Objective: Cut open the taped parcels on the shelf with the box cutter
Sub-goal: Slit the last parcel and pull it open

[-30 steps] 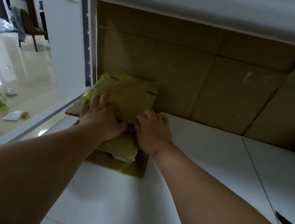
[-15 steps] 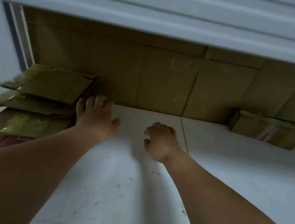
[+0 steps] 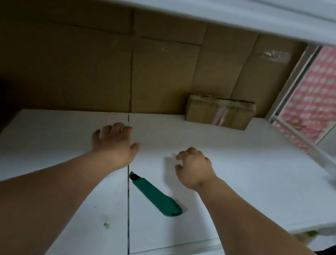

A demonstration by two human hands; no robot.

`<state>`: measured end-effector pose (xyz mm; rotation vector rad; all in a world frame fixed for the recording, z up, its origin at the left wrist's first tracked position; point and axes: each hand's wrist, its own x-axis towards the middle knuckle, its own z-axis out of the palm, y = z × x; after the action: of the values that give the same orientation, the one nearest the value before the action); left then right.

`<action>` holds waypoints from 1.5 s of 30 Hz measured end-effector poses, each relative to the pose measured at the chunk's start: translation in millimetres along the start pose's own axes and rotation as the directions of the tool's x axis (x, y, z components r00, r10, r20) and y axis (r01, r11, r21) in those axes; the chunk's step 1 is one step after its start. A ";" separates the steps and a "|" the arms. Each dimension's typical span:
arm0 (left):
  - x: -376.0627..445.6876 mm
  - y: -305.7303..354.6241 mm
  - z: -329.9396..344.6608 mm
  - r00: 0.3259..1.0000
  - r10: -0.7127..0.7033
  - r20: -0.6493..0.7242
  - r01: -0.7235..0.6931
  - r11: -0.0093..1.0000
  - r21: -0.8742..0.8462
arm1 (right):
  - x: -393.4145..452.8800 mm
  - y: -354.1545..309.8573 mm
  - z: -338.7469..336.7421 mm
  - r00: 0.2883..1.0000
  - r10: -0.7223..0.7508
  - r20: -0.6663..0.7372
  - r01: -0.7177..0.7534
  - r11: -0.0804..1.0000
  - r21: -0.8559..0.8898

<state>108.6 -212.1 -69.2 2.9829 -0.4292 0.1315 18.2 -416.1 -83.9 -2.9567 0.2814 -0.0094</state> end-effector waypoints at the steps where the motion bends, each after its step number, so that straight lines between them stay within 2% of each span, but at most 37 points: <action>1: 4.1 6.2 1.2 1.000 0.000 0.017 0.000 1.000 -0.013 | 0.8 5.9 -0.4 1.000 0.016 -0.004 -0.015 1.000 0.005; 7: 39.2 50.5 5.8 0.991 0.069 0.118 -0.068 0.998 -0.015 | 10.9 53.8 -12.7 0.990 0.138 -0.029 -0.137 0.989 0.050; 10: 52.4 67.2 10.8 0.988 0.085 0.126 -0.084 0.996 -0.016 | 14.3 77.6 -16.8 0.981 0.182 -0.062 -0.176 0.981 0.081; 16: 70.5 112.8 18.4 0.981 0.107 0.159 -0.105 0.994 -0.021 | 22.3 134.6 -25.7 0.966 0.255 -0.030 -0.251 0.963 0.094; 24: 94.6 179.3 15.8 0.988 -0.007 0.152 0.017 0.998 -0.063 | 66.2 206.6 -54.7 0.980 0.200 -0.019 -0.197 0.975 0.104; 29: 100.2 209.4 25.1 0.987 -0.067 0.149 0.084 0.991 -0.107 | 87.1 240.8 -47.9 0.974 0.219 -0.058 -0.204 0.958 0.201; 33: 113.2 223.2 38.1 0.989 -0.065 0.132 0.086 0.983 -0.163 | 101.9 258.2 -30.8 0.965 0.256 -0.053 -0.233 0.934 0.272; 37: 135.3 230.9 51.8 0.990 -0.087 0.111 0.109 0.972 -0.208 | 124.3 269.5 -15.3 0.942 0.316 -0.109 -0.256 0.892 0.372; 40: 150.7 232.4 62.7 0.987 -0.125 0.098 0.151 0.931 -0.332 | 138.5 272.5 -9.8 0.927 0.341 -0.156 -0.240 0.859 0.452; 43: 169.0 236.4 69.6 0.992 -0.119 0.042 0.125 0.869 -0.480 | 151.1 273.7 -11.1 0.906 0.369 -0.207 -0.215 0.823 0.526; 45: 179.4 239.8 70.0 0.985 -0.169 0.044 0.166 0.832 -0.529 | 160.1 274.8 -14.5 0.893 0.394 -0.217 -0.214 0.796 0.566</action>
<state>216.4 -499.1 -93.2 2.4498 -0.1599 -0.0023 123.8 -714.6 -118.1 -2.3096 0.6851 -0.4636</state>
